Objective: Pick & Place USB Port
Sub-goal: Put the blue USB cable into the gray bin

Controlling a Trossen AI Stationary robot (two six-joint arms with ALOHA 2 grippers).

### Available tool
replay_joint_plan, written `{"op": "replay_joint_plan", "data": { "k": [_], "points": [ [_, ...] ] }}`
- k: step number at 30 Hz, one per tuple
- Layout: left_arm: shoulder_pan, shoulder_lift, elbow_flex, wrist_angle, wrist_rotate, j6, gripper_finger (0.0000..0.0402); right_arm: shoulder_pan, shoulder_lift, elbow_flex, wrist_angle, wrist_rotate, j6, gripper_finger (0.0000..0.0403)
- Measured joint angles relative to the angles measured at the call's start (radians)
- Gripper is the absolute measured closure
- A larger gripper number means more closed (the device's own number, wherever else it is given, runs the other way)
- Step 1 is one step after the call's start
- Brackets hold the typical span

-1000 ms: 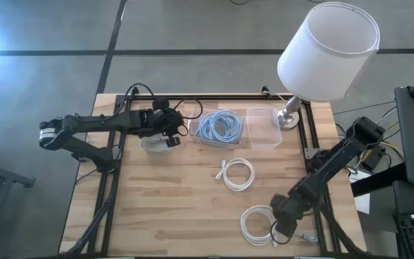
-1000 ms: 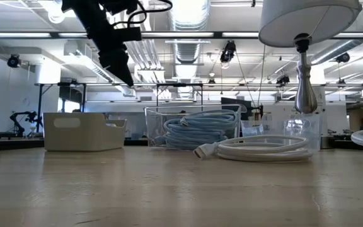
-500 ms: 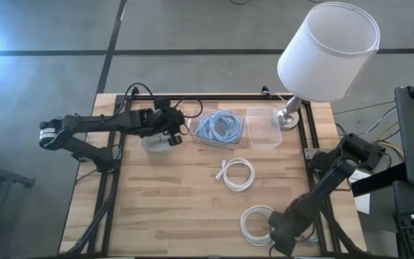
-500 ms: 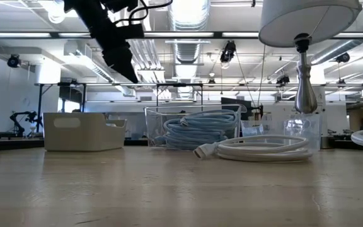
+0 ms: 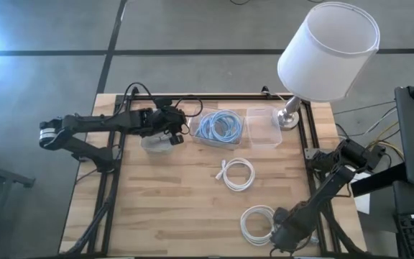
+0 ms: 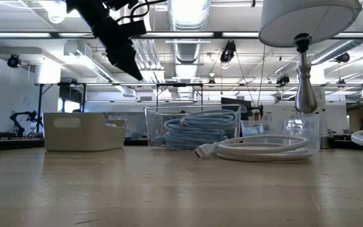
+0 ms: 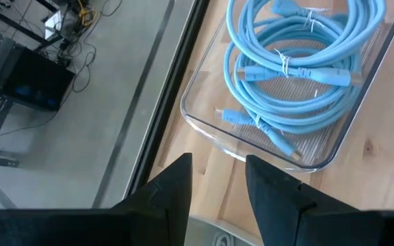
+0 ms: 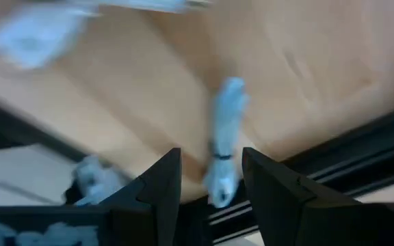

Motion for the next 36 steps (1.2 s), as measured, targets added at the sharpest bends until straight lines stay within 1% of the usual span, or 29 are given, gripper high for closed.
{"op": "replay_joint_plan", "data": {
  "k": [3, 8, 15, 18, 22, 28, 31, 34, 36],
  "points": [
    [0.000, 0.000, 0.000, -0.001, 0.000, 0.000, 0.0261, 0.007, 0.005, -0.049, 0.042, 0.000, 0.040, 0.0250],
    [0.000, 0.000, 0.000, -0.002, 0.000, 0.001, 0.0261, 0.005, 0.005, -0.130, 0.248, 0.000, 0.056, 0.0250],
    [0.000, 0.000, 0.000, -0.002, 0.000, 0.001, 0.0261, 0.006, 0.001, -0.184, 0.281, -0.006, 0.164, 0.0264],
    [0.000, 0.000, 0.000, -0.002, 0.000, 0.001, 0.0261, 0.005, 0.000, -0.193, 0.290, -0.007, 0.174, 0.0275],
    [0.000, 0.000, 0.000, -0.002, 0.001, 0.001, 0.0261, 0.004, 0.001, -0.182, 0.281, -0.004, 0.140, 0.0303],
    [0.000, 0.000, 0.000, -0.002, 0.000, 0.001, 0.0261, -0.014, 0.002, -0.162, 0.273, 0.018, 0.027, 0.0378],
    [0.000, 0.000, 0.000, -0.002, 0.000, 0.001, 0.0261, -0.026, -0.014, -0.150, 0.270, 0.034, 0.018, 0.0383],
    [0.000, 0.000, 0.000, -0.001, 0.000, 0.001, 0.0261, -0.037, -0.063, -0.127, 0.270, 0.043, -0.022, 0.0380],
    [0.000, 0.000, 0.000, -0.001, 0.001, 0.001, 0.0261, -0.039, -0.105, -0.114, 0.251, 0.111, -0.055, 0.0380]
  ]
}}
